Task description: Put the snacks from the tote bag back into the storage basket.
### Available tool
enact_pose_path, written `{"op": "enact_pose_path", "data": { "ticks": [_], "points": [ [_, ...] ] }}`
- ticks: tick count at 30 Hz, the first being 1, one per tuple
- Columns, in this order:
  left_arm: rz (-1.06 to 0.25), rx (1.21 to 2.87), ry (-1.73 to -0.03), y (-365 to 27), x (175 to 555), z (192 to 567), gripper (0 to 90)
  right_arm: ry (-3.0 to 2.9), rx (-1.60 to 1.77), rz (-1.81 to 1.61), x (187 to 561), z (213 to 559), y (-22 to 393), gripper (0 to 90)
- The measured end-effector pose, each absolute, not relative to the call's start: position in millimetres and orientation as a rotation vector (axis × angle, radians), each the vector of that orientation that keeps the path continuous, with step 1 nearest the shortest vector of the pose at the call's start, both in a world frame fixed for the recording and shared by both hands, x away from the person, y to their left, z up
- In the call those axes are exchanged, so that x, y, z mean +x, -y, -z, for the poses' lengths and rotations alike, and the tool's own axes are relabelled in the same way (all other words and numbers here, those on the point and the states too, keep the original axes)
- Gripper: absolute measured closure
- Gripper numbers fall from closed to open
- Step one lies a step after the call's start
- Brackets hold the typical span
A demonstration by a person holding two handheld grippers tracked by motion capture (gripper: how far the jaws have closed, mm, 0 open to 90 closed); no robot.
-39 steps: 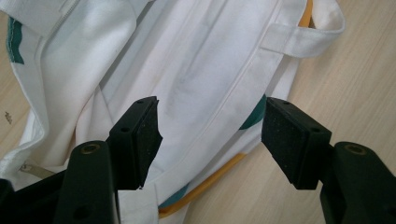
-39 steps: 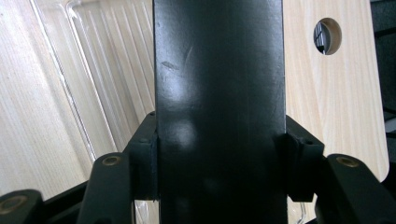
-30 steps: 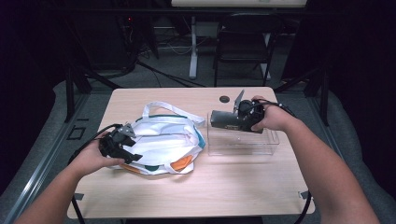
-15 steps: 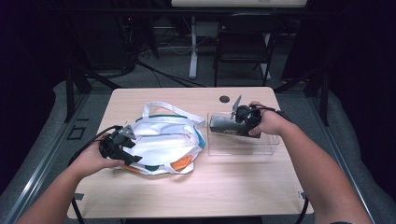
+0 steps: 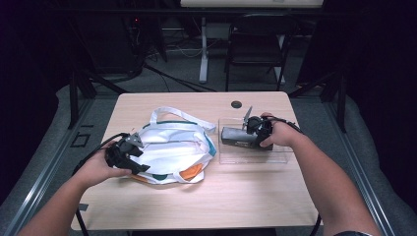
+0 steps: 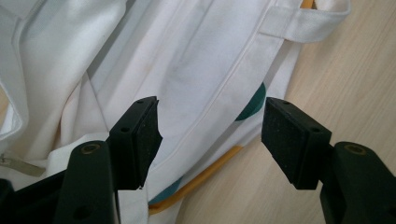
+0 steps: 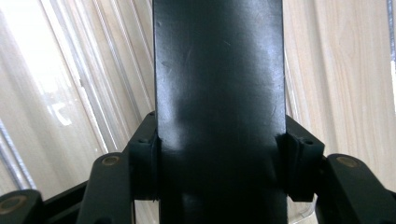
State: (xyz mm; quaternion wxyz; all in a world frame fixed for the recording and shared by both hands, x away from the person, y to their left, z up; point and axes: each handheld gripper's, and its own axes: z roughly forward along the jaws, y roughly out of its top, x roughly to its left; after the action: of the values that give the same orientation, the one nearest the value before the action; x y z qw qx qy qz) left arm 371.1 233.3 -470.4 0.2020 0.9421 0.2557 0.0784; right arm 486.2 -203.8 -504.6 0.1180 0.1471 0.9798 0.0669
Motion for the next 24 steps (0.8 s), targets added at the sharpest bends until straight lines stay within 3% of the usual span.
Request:
{"op": "enact_pose_path", "data": {
  "ticks": [24],
  "points": [
    [-0.219, 2.646, -0.724, -236, 368, 473, 37.0, -2.853, 0.433, -0.244, 503, 514, 206, 42.0]
  ]
}}
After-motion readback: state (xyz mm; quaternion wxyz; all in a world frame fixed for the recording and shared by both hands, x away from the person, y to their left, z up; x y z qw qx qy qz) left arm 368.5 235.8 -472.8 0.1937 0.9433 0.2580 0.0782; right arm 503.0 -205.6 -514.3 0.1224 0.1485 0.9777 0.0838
